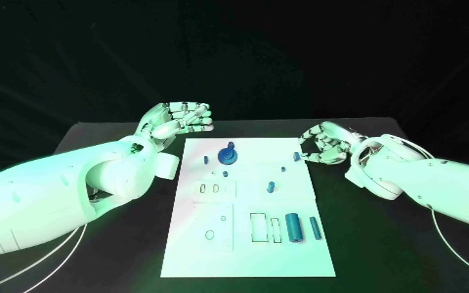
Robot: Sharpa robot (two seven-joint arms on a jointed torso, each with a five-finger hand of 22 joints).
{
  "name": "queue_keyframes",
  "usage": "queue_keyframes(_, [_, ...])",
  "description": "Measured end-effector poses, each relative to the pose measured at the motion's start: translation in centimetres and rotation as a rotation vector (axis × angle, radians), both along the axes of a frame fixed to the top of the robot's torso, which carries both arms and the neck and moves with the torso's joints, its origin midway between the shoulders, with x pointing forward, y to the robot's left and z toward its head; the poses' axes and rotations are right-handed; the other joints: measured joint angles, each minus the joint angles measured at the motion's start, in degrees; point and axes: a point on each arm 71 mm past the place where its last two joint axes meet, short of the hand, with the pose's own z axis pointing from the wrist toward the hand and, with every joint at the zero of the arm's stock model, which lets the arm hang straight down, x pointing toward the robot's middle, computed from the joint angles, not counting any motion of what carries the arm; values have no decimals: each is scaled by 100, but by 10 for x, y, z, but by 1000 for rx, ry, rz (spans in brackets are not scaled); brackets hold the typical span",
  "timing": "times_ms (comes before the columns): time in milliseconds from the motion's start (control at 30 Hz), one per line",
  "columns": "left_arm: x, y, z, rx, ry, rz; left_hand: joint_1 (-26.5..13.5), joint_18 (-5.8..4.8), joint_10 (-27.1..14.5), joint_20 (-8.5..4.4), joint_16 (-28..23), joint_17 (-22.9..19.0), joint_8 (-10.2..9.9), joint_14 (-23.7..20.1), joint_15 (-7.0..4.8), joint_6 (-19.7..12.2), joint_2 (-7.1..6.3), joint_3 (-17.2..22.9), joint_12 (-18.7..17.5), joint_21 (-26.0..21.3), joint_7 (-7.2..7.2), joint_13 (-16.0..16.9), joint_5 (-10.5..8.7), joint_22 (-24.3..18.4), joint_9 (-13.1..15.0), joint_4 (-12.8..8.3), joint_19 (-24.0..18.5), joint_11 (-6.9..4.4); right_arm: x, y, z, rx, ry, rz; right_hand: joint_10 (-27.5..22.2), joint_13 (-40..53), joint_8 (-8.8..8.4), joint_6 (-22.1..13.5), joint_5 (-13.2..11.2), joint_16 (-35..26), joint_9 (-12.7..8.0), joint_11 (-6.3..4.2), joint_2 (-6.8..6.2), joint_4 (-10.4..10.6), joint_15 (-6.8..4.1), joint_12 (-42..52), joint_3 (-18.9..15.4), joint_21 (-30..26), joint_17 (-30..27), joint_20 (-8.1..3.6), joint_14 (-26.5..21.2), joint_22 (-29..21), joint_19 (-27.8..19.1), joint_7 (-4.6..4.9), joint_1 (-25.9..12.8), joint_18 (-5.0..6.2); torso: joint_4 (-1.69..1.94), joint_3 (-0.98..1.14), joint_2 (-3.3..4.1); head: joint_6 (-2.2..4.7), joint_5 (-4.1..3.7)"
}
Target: Assemble the parts on the task board
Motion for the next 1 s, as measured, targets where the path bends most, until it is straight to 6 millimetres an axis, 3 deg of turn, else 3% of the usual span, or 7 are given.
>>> queue_keyframes(200, [0, 0, 0, 0, 0, -1, 0, 0, 0, 0, 0, 2, 0, 0, 0, 1, 0, 0, 0, 0, 0, 0, 0, 0, 0, 0, 0, 0, 2, 3, -11, -2, 26, 15, 0, 0, 0, 0, 0, 0, 0, 0, 37, -24, 0, 0, 24, 0, 0, 0, 0, 0, 0, 0, 37, 0, 16, -7, 2, -19, -1])
queue_keyframes(700, [1, 0, 0, 0, 1, 0, 0, 0, 0, 0, 0, 4, 0, 0, 0, 1, 0, 0, 0, 0, -1, 0, 0, 1, -1, 0, 0, 0, 10, 5, -26, -18, 58, 10, 0, -2, 0, 4, 26, 0, 0, 0, 95, -69, 0, 0, 78, 22, 4, 0, 0, -1, 0, 3, 94, 0, 5, -14, 3, -63, 37])
queue_keyframes(1000, [1, 1, -1, 0, 1, 1, 0, 0, 0, 0, 0, 3, 0, 0, 0, 1, 0, 0, 0, 0, -1, 0, 0, 2, -1, 0, 0, 0, 13, 4, -27, -20, 60, 4, 14, -2, 0, 108, 47, 0, 1, -13, 207, -49, 0, 35, 225, 22, 3, 0, 0, -2, 0, 14, 96, 0, 1, -13, -4, -75, 53])
